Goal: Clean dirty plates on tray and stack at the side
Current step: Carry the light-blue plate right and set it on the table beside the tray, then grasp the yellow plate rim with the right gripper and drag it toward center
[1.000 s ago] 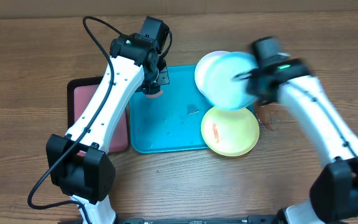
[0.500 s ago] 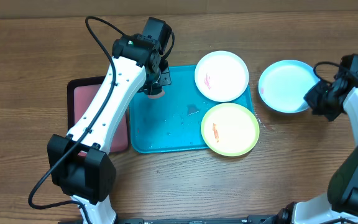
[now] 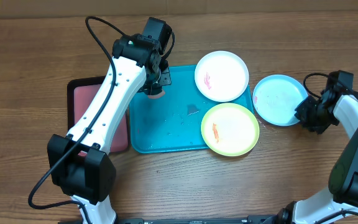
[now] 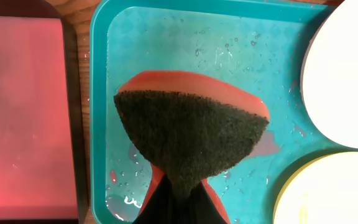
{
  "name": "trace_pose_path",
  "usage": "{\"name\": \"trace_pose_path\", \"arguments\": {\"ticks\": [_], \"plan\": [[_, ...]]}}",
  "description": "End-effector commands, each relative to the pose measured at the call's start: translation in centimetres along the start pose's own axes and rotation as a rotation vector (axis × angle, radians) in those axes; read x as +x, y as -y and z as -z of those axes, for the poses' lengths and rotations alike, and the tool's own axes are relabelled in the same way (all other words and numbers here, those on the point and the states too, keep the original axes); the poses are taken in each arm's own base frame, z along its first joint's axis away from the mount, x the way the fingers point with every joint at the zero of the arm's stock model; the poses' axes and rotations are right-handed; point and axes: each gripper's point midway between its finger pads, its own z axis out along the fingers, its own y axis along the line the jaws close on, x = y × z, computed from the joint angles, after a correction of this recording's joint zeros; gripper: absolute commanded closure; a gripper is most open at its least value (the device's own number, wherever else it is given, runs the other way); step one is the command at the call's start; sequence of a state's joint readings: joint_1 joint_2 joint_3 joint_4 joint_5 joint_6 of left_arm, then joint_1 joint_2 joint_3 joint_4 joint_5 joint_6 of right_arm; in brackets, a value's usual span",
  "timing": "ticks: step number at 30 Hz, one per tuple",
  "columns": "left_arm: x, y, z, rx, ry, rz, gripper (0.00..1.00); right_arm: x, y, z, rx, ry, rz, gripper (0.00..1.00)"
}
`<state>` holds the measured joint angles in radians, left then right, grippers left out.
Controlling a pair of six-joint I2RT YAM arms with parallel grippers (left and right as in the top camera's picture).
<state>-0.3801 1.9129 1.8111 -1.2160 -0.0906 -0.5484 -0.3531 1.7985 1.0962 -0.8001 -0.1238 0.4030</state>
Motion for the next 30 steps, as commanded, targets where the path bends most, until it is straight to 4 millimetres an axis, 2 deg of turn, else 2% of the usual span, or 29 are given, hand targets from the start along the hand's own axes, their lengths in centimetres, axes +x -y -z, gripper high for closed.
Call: {"name": "trace_pose_path", "arguments": {"ticks": [1, 6, 8, 10, 13, 16, 20, 26, 30], "plan": [[0.0, 0.4, 0.8, 0.003, 0.021, 0.005, 0.96, -0.7, -1.7, 2.5, -0.054, -0.009, 0.03, 0.69], [0.4, 0.9, 0.8, 0.005, 0.02, -0.01, 0.96, 0.2, -4.0, 7.3, -0.104, -0.036, 0.123, 0.67], [0.5, 1.0, 0.8, 0.006, 0.019, -0.015, 0.96, 1.8, -5.6, 8.5, -0.171, -0.066, 0.194, 0.62], [0.5, 1.1, 0.8, 0.007, 0.019, -0.016, 0.96, 3.5, -6.5, 8.8, -0.202, -0.117, 0.254, 0.6], [0.6, 1.2, 0.8, 0.007, 0.018, -0.018, 0.96, 6.1, -6.9, 8.1, -0.182, -0.189, 0.331, 0.57], [0.7, 1.2, 0.9, 0.008, 0.017, -0.03, 0.96, 8.7, -6.8, 6.6, -0.148, -0.248, 0.401, 0.57], [0.7, 1.3, 0.8, 0.007, 0.017, -0.033, 0.96, 10.8, -6.9, 4.1, -0.131, -0.26, 0.502, 0.57], [0.9, 1.1, 0.8, 0.002, 0.009, -0.034, 0.96, 11.6, -6.7, 0.4, -0.12, -0.198, 0.589, 0.58], [0.9, 1.2, 0.8, 0.003, 0.01, -0.034, 0.96, 12.1, -7.0, -0.4, -0.137, -0.188, 0.608, 0.65]]}}
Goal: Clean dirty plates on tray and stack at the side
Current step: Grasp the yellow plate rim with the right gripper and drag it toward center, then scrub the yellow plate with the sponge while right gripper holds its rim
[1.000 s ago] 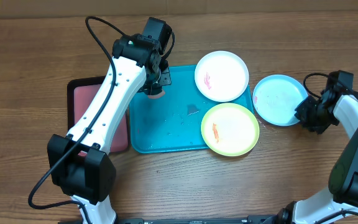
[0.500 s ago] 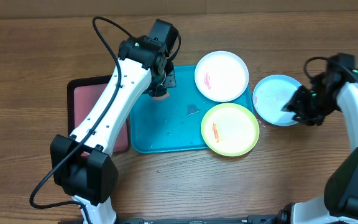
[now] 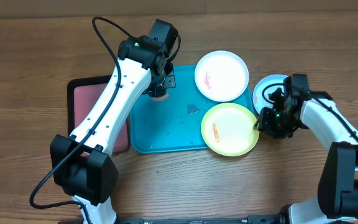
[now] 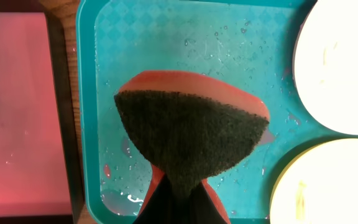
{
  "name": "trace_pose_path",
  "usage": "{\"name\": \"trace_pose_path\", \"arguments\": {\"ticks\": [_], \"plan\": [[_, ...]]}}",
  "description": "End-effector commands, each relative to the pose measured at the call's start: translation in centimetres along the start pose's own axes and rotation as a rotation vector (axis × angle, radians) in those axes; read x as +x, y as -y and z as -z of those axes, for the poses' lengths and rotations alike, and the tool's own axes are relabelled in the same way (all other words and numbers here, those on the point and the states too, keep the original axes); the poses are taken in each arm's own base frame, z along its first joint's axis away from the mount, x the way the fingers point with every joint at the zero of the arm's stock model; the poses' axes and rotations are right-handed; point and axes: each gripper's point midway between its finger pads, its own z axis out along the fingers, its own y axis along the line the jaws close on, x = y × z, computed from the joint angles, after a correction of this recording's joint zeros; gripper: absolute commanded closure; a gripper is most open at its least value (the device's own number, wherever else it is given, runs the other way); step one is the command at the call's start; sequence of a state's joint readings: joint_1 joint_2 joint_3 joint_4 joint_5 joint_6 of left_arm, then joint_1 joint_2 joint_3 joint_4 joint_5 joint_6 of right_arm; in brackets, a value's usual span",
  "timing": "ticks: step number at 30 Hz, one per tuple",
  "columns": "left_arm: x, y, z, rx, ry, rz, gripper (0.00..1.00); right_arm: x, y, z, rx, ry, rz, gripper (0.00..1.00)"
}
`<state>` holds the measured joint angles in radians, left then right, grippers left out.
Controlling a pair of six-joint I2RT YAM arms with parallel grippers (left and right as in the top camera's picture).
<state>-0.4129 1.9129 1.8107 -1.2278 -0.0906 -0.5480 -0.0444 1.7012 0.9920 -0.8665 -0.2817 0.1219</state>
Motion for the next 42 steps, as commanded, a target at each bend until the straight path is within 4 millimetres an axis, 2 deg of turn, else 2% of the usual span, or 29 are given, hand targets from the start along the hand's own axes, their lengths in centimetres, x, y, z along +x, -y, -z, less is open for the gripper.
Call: {"name": "trace_pose_path", "arguments": {"ticks": [1, 7, 14, 17, 20, 23, 28, 31, 34, 35, 39, 42], "plan": [[-0.1, 0.1, 0.7, 0.0, 0.022, -0.001, 0.96, 0.4, -0.4, -0.6, -0.002, 0.002, 0.05, 0.67], [-0.1, 0.1, 0.7, 0.001, 0.022, -0.001, 0.96, 0.8, -1.1, -0.7, -0.008, -0.013, 0.068, 0.96], [-0.1, 0.1, 0.7, 0.001, 0.022, -0.001, 0.96, 2.4, -1.2, -0.4, -0.013, -0.083, 0.047, 0.96], [-0.1, 0.1, 0.7, 0.001, 0.022, -0.001, 0.96, 2.6, -1.5, 0.7, -0.011, -0.099, 0.042, 0.96], [0.0, 0.1, 0.7, 0.0, 0.02, -0.001, 0.96, 2.0, -4.1, 2.4, -0.088, -0.07, 0.075, 0.96], [0.0, 0.1, 0.7, 0.0, 0.02, -0.001, 0.96, 1.5, -7.1, 2.9, -0.146, -0.033, 0.088, 0.96], [0.0, 0.1, 0.7, -0.001, 0.019, -0.001, 0.96, 0.3, -11.9, 1.5, -0.134, 0.074, 0.002, 0.96], [0.1, 0.0, 0.7, -0.006, 0.013, -0.001, 0.96, -0.1, -14.2, 0.2, -0.043, 0.201, -0.089, 0.96], [0.2, -0.2, 0.7, -0.012, 0.01, -0.002, 0.96, -0.3, -16.4, -1.5, -0.019, 0.281, -0.13, 0.96], [0.3, -0.2, 0.7, -0.013, 0.008, -0.002, 0.96, -0.2, -17.3, -2.7, -0.033, 0.281, -0.133, 0.96], [0.4, -0.3, 0.7, -0.016, 0.003, -0.003, 0.96, -0.1, -17.9, -5.6, -0.046, 0.24, -0.15, 0.96], [0.6, -0.4, 0.7, -0.02, -0.005, -0.004, 0.96, 0.0, -18.1, -6.1, -0.054, 0.226, -0.136, 0.96]]}}
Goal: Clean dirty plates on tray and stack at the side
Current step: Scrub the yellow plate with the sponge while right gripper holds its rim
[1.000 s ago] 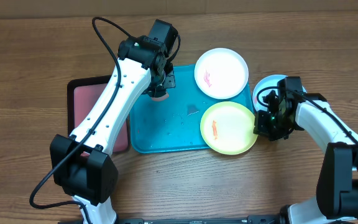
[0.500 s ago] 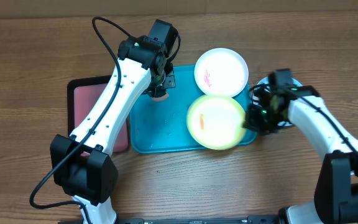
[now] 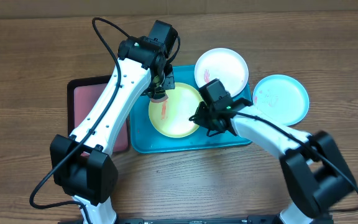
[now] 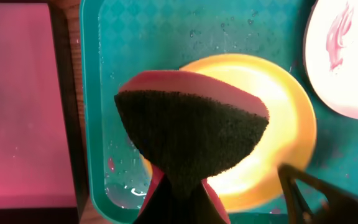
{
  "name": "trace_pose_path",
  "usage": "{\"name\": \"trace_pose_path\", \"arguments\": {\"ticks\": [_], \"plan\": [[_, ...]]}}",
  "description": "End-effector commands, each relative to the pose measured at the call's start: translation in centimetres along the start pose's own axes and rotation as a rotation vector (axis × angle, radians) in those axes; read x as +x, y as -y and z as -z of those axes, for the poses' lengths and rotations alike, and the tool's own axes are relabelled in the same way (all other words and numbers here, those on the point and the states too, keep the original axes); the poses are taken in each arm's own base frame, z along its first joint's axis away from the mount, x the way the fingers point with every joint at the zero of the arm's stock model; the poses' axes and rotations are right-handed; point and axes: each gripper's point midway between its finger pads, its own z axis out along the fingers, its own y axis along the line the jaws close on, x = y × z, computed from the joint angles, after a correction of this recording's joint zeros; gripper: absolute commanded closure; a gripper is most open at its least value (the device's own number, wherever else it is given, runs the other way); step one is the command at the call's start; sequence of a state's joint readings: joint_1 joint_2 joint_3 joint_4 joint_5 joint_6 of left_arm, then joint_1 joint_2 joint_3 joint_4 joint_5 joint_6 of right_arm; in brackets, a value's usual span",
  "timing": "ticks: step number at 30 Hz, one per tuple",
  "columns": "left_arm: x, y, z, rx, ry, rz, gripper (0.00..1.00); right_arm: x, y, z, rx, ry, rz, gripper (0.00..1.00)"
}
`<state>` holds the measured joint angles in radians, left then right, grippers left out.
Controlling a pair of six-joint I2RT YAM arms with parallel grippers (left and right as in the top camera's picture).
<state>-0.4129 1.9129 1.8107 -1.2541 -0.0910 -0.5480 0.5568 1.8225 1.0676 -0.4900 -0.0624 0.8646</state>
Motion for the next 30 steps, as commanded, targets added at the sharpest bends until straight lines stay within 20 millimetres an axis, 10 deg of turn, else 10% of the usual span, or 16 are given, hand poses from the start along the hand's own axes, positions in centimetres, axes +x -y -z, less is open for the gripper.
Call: {"name": "trace_pose_path", "arguments": {"ticks": [1, 25, 28, 30], "plan": [[0.2, -0.1, 0.6, -0.009, 0.014, -0.001, 0.96, -0.6, -0.7, -0.1, -0.02, 0.012, -0.016, 0.96], [8.2, -4.5, -14.7, -0.1, -0.063, -0.253, 0.96, 1.5, -2.5, -1.1, -0.133, -0.106, 0.158, 0.96], [9.5, -2.2, -14.7, 0.045, -0.118, -0.341, 0.96, 1.5, -2.5, -1.1, -0.133, -0.106, 0.158, 0.96], [12.3, 3.5, -12.8, 0.444, -0.197, -0.57, 0.96, 1.5, -2.5, -1.1, -0.133, -0.106, 0.158, 0.96]]}}
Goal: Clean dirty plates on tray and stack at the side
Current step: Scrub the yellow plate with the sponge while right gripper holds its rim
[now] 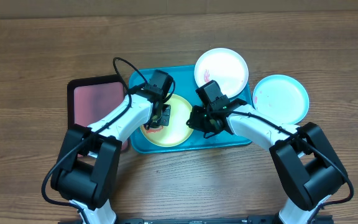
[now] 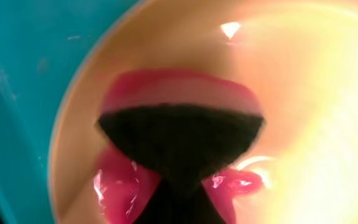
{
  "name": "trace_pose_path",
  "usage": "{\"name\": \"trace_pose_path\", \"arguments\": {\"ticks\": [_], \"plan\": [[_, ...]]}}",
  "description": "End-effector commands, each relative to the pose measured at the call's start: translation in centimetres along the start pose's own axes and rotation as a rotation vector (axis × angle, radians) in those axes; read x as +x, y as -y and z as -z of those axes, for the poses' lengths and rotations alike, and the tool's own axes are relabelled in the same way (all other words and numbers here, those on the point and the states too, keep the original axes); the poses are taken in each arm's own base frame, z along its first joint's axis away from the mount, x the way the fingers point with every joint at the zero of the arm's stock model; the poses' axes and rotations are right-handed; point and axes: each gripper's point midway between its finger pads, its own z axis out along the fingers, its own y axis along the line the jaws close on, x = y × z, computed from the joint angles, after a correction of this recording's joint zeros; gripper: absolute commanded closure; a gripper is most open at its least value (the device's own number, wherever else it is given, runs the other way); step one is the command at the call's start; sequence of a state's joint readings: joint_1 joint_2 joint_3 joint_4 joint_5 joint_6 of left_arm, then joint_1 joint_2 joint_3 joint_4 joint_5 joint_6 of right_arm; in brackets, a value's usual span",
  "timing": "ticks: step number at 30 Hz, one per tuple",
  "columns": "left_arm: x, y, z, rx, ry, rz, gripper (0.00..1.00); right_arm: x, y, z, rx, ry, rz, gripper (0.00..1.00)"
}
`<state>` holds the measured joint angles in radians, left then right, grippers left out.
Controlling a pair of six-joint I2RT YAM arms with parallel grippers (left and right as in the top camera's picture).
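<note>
A yellow-green plate lies in the teal tray. My left gripper is shut on an orange sponge with a dark scrub face and presses it on the plate's left half. In the left wrist view the sponge sits flat on the plate, with a red smear beside it. My right gripper is at the plate's right rim and shut on it. A white plate with a pink stain rests on the tray's far right corner.
A light blue plate lies on the wooden table right of the tray. A dark tray with a pink mat sits left of the teal tray, touching it. Both arms cross over the teal tray.
My left gripper has come down with the sponge from above the plate's far edge onto the plate's left half. A red smear now spreads under the sponge. The right gripper stays at the rim.
My left gripper held the sponge over the bare tray while the right gripper was by the blue plate. Then the right gripper was at the yellow-green plate's right edge. Later that plate lay in the tray's middle under the sponge, and now the sponge presses on it.
</note>
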<state>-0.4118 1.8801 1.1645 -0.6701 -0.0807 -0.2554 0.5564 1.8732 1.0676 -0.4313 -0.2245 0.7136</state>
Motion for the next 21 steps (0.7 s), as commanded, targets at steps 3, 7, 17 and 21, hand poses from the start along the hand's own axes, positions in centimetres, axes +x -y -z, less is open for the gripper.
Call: {"name": "trace_pose_path", "arguments": {"ticks": [3, 7, 17, 21], "plan": [[3.8, 9.3, 1.8, 0.591, -0.087, -0.344, 0.96, -0.6, -0.7, 0.2, -0.02, 0.013, 0.008, 0.96], [1.7, 5.5, -0.2, 0.327, -0.055, -0.135, 0.96, -0.6, -0.7, 0.2, -0.019, 0.013, 0.008, 0.96], [2.1, -5.5, -0.5, -0.282, 0.004, 0.428, 0.96, -0.6, -0.7, 0.2, -0.019, 0.012, 0.008, 0.96], [3.7, -5.2, -0.4, -0.274, -0.073, 0.386, 0.95, -0.6, -0.7, 0.2, -0.019, 0.013, 0.008, 0.96]]}}
